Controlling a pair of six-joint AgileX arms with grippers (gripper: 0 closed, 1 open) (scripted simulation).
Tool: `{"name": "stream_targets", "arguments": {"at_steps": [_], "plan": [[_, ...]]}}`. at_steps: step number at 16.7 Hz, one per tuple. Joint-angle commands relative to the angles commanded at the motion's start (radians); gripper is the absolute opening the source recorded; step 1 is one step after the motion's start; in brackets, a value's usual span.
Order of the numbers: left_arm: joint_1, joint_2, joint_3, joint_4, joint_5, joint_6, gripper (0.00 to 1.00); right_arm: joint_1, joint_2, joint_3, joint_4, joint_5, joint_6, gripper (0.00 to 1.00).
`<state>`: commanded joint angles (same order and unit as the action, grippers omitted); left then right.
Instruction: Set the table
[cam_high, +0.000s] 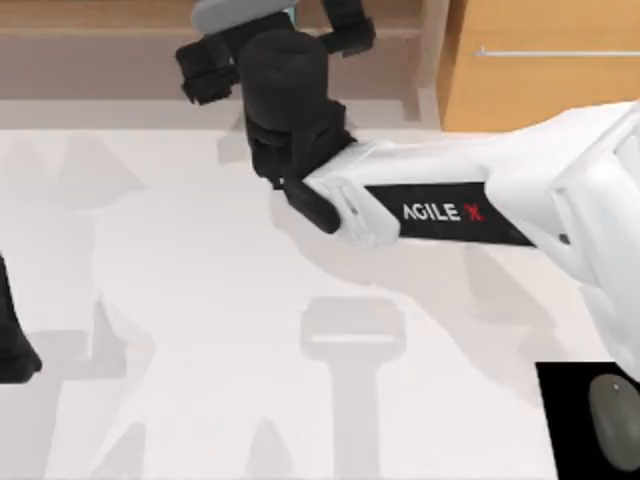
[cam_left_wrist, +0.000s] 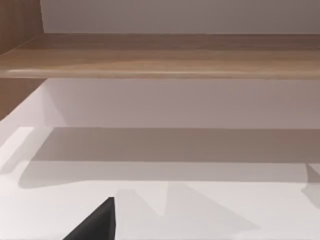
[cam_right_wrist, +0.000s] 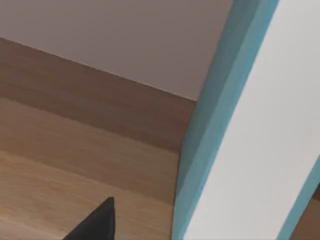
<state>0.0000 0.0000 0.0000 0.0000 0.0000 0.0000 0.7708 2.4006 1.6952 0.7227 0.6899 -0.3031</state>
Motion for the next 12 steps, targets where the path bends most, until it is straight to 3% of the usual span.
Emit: {"name": "stream_targets", "arguments": {"at_steps": [6, 12], "plan": [[0.000, 0.000, 0.000, 0.000, 0.000, 0.000, 1.00, -0.001, 0.049, 0.248, -0.210, 0.103, 0.274, 1.00], [0.000, 0.000, 0.000, 0.000, 0.000, 0.000, 1.00, -0.001, 0.045, 0.262, -0.222, 0.109, 0.292, 1.00]]}}
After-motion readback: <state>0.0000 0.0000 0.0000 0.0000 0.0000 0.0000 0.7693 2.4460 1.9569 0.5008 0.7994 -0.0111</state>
